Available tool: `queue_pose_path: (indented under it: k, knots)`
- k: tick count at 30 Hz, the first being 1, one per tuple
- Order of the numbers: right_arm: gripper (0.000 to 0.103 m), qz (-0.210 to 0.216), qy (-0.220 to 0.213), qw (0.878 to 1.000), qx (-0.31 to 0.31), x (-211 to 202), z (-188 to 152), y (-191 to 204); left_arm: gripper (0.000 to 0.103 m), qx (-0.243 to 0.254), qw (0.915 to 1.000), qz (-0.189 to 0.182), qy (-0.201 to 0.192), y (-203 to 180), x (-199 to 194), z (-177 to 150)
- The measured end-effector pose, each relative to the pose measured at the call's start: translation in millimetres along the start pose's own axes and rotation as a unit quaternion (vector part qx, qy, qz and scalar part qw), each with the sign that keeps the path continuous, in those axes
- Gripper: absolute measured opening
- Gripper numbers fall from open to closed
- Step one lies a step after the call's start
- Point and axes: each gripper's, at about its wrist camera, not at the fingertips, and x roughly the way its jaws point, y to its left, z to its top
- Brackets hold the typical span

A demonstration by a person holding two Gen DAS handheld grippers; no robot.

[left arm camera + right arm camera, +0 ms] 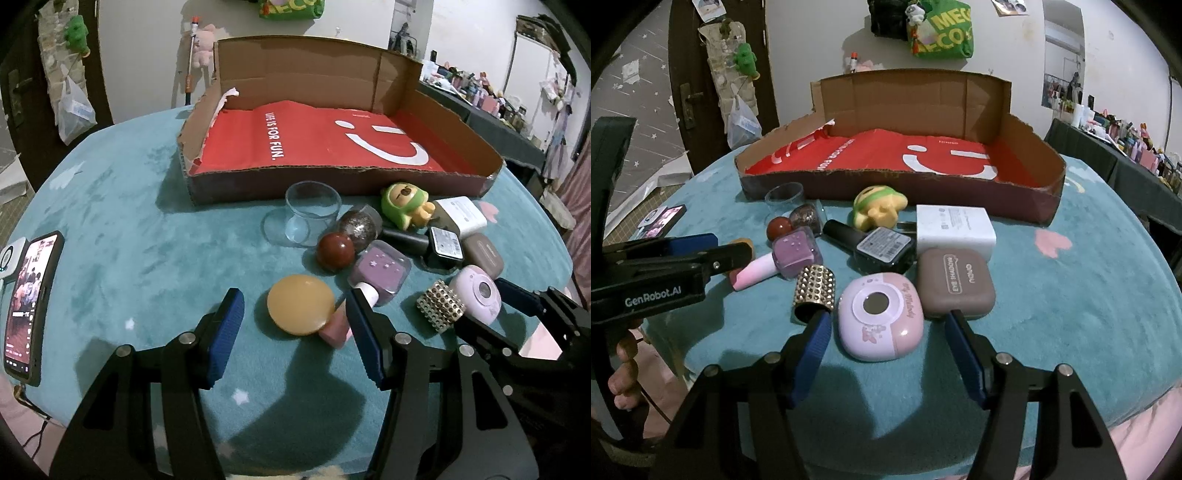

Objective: Organize rigid objects
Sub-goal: 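Grasp the tan compact with the left tool while the right tool grasps the pink round case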

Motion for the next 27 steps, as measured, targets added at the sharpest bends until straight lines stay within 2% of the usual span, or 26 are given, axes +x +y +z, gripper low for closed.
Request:
queue_pose_path:
  k: [5,10,20,27]
  knots:
    - [0.067,0.005,0.005,1.000,0.004,0.4,-2.0,-0.6,0.057,0.003,1.0000,-0.002,0.005,0.7,-2.2,-2.7]
    - [0.068,0.007,0.008,1.000,0.002,0.6,-3.8,0.3,0.067,0.000,1.0000,0.003,0.006,7.2,-4.2,-7.4]
    - [0.070,0.004,0.008,1.000,-0.001,4.6,-1.1,1.9,0.068,-0.013,0.9992,-0.037,0.002,12.2,5.3,-2.6]
    - [0.070,0.010,0.006,1.000,-0.012,8.1,2.7,4.2,0.066,-0.005,0.9998,-0.018,0.001,27.4,0.7,-5.0]
